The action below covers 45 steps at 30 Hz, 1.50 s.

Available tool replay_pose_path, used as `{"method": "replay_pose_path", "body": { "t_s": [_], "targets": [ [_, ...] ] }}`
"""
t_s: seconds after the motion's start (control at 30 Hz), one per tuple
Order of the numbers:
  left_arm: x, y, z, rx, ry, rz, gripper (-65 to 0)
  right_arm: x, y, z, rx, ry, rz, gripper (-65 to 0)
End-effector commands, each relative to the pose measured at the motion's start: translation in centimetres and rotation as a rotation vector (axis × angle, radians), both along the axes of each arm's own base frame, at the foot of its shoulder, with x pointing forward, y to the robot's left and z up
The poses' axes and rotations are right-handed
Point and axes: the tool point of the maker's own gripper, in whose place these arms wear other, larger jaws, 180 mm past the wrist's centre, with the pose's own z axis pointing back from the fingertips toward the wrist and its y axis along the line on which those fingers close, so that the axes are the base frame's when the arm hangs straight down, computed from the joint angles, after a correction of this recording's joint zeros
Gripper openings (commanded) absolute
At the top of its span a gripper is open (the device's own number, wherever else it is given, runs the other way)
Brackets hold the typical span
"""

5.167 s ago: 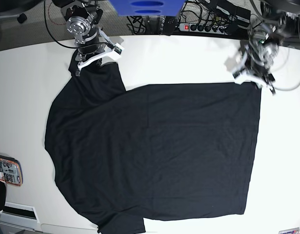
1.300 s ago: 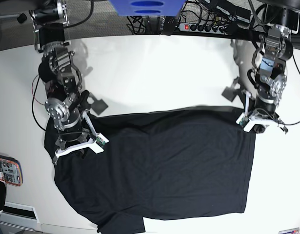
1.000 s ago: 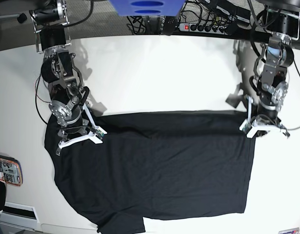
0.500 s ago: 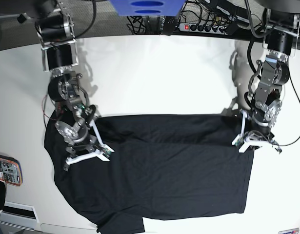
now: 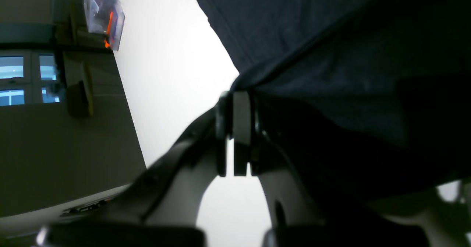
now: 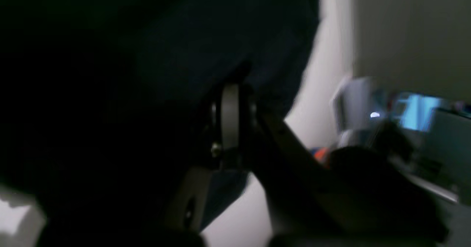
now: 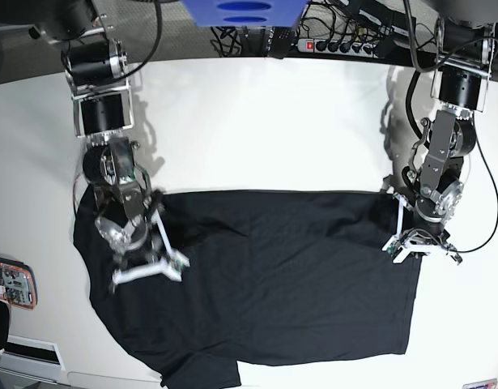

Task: Fold the T-shirt properly
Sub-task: 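Pull both grippers away from the collar, dragging the shirt along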

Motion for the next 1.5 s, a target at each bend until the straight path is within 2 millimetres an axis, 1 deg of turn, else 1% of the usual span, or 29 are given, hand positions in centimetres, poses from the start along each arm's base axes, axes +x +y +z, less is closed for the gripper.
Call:
{"method": "replay_pose_path", "body": {
  "t_s": [0.0, 0.03, 0.07, 0.1, 0.17, 0.2, 0.37, 0.43, 0.57, 0.63, 0.7, 0.77, 0.83, 0.93, 0.97, 1.0, 1.07, 1.13, 1.2, 1.23, 1.3, 1.37, 1.47],
  "targets": [
    [1.0, 0.6, 1.9, 0.014, -0.055, 0.002, -65.0, 2.8, 0.4, 3.8, 0.022, -0.115, 0.002, -65.0],
    [1.0, 0.6, 1.8, 0.014, -0.054, 0.003, -65.0, 3.4, 0.5, 4.5, 0.027, -0.133, 0.007, -65.0],
    [1.0, 0.6, 1.8, 0.014, -0.054, 0.003, -65.0, 3.9, 0.9, 4.7, 0.039, -0.14, 0.014, -65.0],
    [1.0, 0.6, 1.8, 0.014, -0.054, 0.003, -65.0, 4.1, 1.5, 4.6, 0.059, -0.136, 0.019, -65.0],
    [1.0, 0.6, 1.8, 0.014, -0.054, 0.003, -65.0, 4.1, 2.5, 3.4, 0.087, -0.107, 0.026, -65.0],
    [0.9, 0.6, 1.7, 0.014, -0.051, 0.003, -65.0, 4.0, 2.6, 3.0, 0.092, -0.096, 0.028, -65.0],
    [0.7, 0.7, 1.3, 0.015, -0.04, 0.005, -65.0, 4.0, 2.3, 1.2, 0.091, -0.041, 0.016, -65.0],
    [0.7, 0.7, 1.3, 0.015, -0.039, 0.006, -65.0, 3.9, 2.2, 0.8, 0.09, -0.03, 0.013, -65.0],
    [0.6, 0.7, 1.2, 0.015, -0.037, 0.006, -65.0, 4.1, 2.5, 1.2, 0.106, -0.047, 0.026, -65.0],
    [0.6, 0.8, 1.2, 0.017, -0.037, 0.006, -65.0, 4.0, 2.5, 0.9, 0.11, -0.04, 0.026, -65.0],
    [0.6, 0.8, 1.2, 0.017, -0.036, 0.006, -65.0, 4.1, 2.8, 1.1, 0.12, -0.05, 0.037, -65.0],
    [0.0, 0.8, 0.6, 0.016, -0.021, 0.005, -65.0, 4.2, 3.0, 1.3, 0.13, -0.058, 0.045, -65.0],
    [-0.1, 0.7, 0.4, 0.015, -0.018, 0.004, -65.0, 4.2, 3.1, 1.1, 0.136, -0.054, 0.047, -65.0],
    [-0.2, 0.0, 0.0, 0.019, -0.005, -0.018, -65.0, 4.4, 3.9, 1.6, 0.188, -0.07, 0.06, -65.0],
    [-0.2, -0.1, -0.1, 0.02, -0.003, -0.022, -65.0, 4.4, 4.3, 1.7, 0.21, -0.074, 0.065, -59.9],
    [-0.2, -0.2, -0.1, 0.02, -0.002, -0.023, -65.0, 4.4, 4.5, 1.8, 0.227, -0.076, 0.069, -52.6],
    [-0.2, -0.2, -0.1, 0.02, -0.002, -0.023, -65.0, 4.4, 4.7, 1.7, 0.241, -0.076, 0.072, -40.0],
    [-0.2, -0.2, -0.1, 0.02, -0.002, -0.023, -65.0, 4.4, 4.8, 1.8, 0.244, -0.078, 0.072, -30.9],
    [-0.2, -0.2, -0.1, 0.02, -0.002, -0.023, -65.0, 4.5, 5.5, 1.9, 0.258, -0.08, 0.074, -23.5],
    [-0.2, -0.1, -0.1, 0.02, -0.003, -0.022, -65.0, 4.6, 5.8, 2.1, 0.266, -0.094, 0.067, -20.6],
    [-0.2, -0.1, -0.1, 0.019, -0.004, -0.021, -65.0, 5.2, 5.2, 2.7, 0.263, -0.143, 0.03, -17.0],
    [-0.1, 0.0, 0.1, 0.021, -0.007, -0.019, -65.0, 5.6, 4.9, 3.1, 0.264, -0.18, 0.004, -15.9],
    [0.0, 0.2, 0.2, 0.025, -0.01, -0.017, -65.0, 6.0, 5.2, 4.9, 0.273, -0.226, 0.017, -16.0]
  ]
}}
